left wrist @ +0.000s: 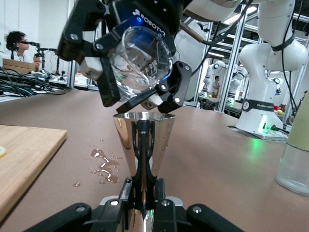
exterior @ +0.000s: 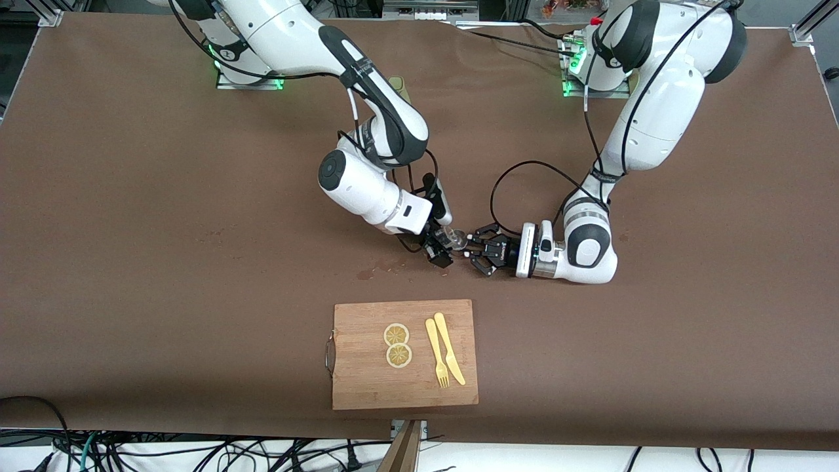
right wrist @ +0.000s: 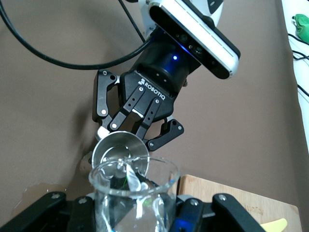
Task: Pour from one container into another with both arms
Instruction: 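Tilt the beaker with the right gripper, pouring water into the jigger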
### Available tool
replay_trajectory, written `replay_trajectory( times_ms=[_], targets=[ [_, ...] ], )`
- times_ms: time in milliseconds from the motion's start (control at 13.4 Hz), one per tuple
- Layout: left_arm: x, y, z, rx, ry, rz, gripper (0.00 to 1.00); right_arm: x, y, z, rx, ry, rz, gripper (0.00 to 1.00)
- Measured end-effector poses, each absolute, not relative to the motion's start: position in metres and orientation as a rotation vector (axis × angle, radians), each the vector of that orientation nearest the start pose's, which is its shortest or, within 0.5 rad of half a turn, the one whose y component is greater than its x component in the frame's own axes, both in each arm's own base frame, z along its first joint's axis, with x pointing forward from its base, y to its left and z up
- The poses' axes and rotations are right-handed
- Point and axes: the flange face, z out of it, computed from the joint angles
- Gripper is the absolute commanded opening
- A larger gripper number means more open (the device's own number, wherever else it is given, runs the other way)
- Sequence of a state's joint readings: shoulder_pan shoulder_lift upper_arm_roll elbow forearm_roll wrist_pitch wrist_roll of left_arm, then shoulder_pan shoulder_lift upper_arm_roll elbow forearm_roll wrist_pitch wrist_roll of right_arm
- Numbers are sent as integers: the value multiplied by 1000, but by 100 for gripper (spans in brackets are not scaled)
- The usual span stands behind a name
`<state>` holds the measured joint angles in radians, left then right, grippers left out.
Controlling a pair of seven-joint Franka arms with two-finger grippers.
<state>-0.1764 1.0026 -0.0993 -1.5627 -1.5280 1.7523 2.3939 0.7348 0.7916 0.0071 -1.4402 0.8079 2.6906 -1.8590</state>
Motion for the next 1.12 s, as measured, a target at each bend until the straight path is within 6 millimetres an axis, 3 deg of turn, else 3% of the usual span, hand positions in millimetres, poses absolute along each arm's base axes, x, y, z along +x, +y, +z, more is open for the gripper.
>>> replay_trajectory(
  times_ms=[1122],
  targets=[
    [601, -256, 75, 1235, -1244, 923, 0, 570, 499, 262, 1740, 2621, 1016, 0]
  ],
)
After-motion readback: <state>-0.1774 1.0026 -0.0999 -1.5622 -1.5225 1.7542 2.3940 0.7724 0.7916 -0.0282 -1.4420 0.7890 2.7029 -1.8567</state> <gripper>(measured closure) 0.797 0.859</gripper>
